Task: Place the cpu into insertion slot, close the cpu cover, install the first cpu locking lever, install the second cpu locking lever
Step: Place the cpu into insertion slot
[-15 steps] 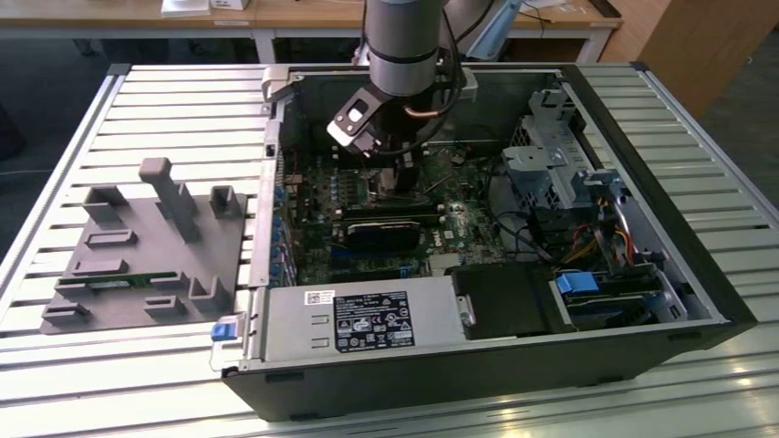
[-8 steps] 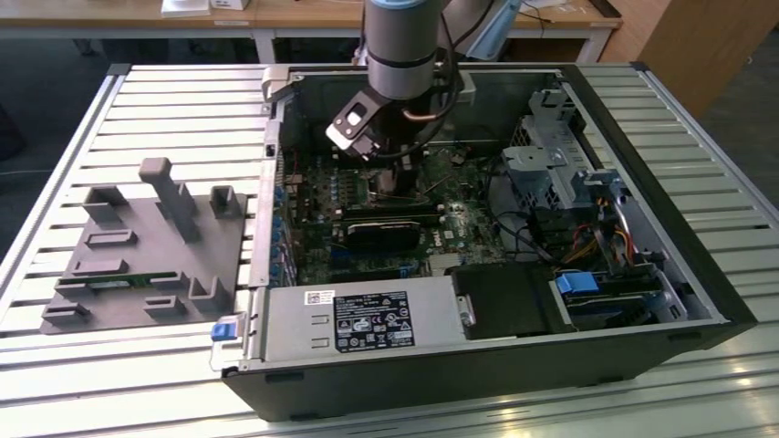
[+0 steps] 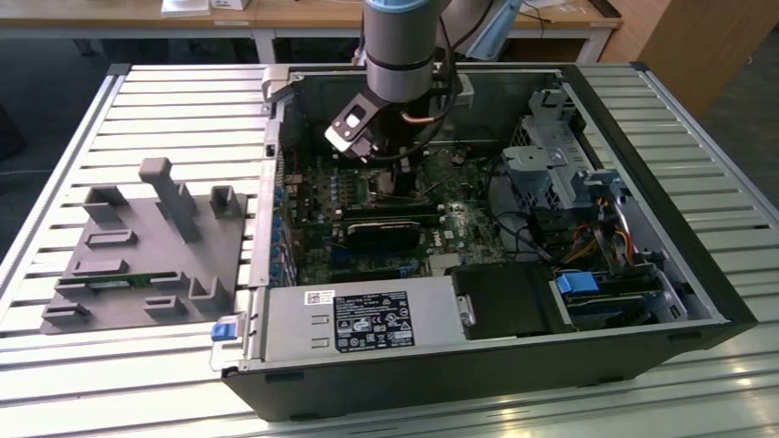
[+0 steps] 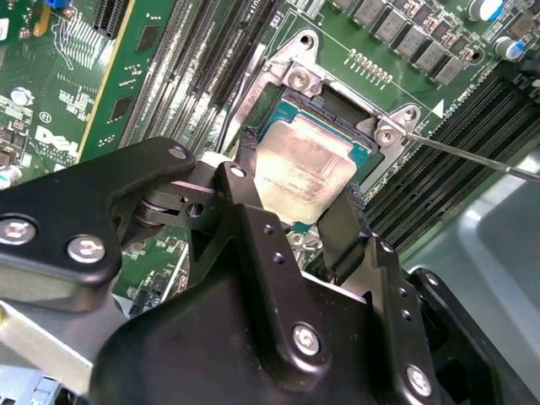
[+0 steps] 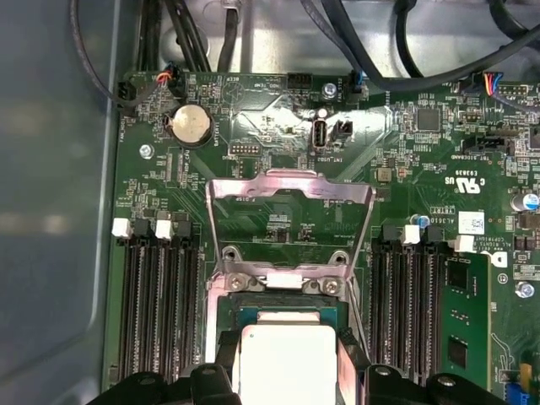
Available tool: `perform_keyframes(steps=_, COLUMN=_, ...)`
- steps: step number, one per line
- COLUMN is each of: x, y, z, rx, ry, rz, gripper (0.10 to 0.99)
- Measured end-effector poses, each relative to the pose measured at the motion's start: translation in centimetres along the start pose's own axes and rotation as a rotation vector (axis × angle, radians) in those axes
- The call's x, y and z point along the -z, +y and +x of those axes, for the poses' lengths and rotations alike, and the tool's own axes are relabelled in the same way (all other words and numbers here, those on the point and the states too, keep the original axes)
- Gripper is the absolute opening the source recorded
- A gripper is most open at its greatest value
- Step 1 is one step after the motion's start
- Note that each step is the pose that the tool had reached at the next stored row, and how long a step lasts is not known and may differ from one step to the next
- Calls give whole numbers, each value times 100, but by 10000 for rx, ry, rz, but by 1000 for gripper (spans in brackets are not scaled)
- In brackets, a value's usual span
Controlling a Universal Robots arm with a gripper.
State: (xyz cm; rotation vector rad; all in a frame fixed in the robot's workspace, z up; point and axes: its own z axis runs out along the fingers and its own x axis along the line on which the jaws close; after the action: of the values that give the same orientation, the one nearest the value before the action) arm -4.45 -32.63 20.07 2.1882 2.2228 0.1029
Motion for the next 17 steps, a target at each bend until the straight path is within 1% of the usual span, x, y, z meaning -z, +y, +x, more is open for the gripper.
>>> perform_keyframes(steps=4, x=-14, y=19, z=-1, rx=-52, ry=-5, rz=9, gripper=537)
perform_keyframes(steps=9, x=-47, y=18, z=-2, rx=-104, ry=-8, rz=8, gripper=537)
perform_keyframes(steps=17, x=-72, y=3, z=2, rx=-122, ry=-13, rz=10, gripper=537)
